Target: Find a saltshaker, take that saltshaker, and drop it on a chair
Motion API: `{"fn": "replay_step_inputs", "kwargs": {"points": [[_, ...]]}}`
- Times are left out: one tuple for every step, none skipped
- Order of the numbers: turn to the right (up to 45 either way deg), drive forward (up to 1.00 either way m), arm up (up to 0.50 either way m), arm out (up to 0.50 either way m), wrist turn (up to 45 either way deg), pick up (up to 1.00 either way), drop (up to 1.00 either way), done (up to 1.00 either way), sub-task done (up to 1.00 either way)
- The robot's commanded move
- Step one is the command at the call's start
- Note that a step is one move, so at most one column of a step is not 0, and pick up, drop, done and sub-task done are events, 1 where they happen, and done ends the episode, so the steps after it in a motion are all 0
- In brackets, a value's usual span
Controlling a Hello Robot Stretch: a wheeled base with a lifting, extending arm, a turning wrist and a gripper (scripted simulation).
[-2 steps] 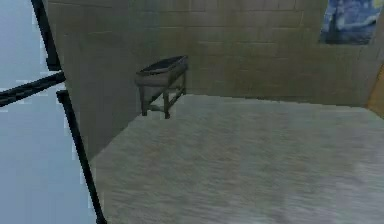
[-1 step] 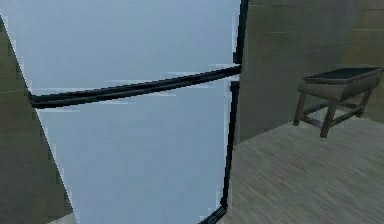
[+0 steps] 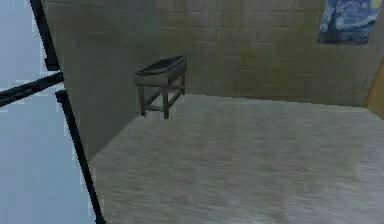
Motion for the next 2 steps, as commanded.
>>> {"fn": "replay_step_inputs", "kwargs": {"points": [[45.0, 0.00, 0.00, 0.00, 0.0, 0.00, 0.00, 0.00, 0.00], [-45.0, 0.00, 0.00, 0.00, 0.0, 0.00, 0.00, 0.00, 0.00]]}}
